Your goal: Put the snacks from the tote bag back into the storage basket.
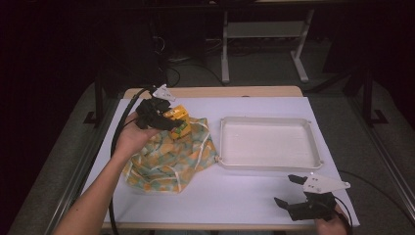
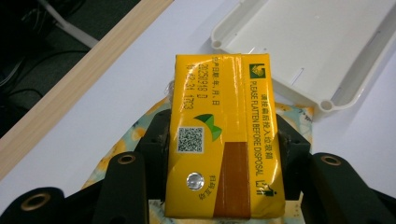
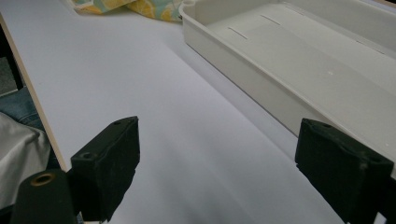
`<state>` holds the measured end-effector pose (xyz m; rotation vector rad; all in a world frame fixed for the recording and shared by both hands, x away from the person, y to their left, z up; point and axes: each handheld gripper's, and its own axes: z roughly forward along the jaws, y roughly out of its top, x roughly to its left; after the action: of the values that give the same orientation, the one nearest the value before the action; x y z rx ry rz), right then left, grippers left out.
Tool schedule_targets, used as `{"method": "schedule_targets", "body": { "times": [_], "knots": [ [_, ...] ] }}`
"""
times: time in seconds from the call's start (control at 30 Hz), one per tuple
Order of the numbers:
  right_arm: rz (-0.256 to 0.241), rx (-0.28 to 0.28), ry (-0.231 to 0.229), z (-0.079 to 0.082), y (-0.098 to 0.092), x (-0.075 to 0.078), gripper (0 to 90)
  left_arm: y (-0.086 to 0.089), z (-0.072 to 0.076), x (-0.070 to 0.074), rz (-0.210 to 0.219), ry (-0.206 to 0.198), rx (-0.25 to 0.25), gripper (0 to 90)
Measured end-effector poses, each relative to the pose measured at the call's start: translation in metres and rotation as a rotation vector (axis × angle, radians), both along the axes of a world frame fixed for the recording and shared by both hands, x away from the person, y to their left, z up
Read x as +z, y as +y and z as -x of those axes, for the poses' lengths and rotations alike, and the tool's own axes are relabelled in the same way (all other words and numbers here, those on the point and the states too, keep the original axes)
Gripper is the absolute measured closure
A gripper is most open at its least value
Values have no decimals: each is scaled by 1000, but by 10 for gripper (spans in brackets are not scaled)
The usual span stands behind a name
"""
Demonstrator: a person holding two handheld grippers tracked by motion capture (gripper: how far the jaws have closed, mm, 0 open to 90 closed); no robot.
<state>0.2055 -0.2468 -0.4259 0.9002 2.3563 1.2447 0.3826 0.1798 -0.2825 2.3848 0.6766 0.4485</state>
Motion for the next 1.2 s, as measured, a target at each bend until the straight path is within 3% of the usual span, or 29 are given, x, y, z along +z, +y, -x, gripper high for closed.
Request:
{"method": "schedule_targets", "body": {
  "times": [0.67, 1.2],
  "knots": [
    [8, 14, -3, 2, 2, 1, 135, -43, 7, 8, 2, 3, -116, 502],
    [9, 22, -6, 3, 3, 1, 134, -65, 7, 8, 24, 27, -184, 501]
  ]
}}
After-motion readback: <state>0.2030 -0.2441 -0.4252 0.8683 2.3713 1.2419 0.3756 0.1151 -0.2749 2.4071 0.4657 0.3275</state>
